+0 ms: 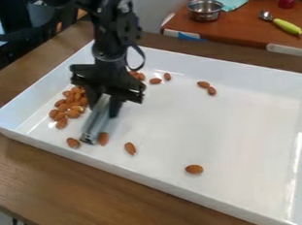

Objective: Sweep into pile

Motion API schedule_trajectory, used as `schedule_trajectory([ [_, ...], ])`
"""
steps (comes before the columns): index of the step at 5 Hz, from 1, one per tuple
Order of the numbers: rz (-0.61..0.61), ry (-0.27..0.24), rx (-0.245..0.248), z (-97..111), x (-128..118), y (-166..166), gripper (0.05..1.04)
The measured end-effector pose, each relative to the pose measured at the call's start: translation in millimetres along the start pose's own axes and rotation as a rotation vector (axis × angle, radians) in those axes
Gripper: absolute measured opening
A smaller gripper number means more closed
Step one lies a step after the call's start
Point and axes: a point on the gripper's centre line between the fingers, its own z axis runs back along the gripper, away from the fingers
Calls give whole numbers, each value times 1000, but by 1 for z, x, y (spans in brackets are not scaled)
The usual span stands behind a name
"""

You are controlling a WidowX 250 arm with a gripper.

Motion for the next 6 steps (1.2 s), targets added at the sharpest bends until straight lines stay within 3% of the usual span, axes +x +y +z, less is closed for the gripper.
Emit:
schedule_trajectory([
  [1, 73, -35, -55, 22, 9, -27, 380],
  [2, 101, -127, -112, 52, 24, -66, 380],
  [3, 72, -178, -134, 64, 27, -108, 380],
  [4, 29, -191, -152, 66, 29, -137, 380],
  [6, 30, -155, -110, 41, 43, -159, 380],
])
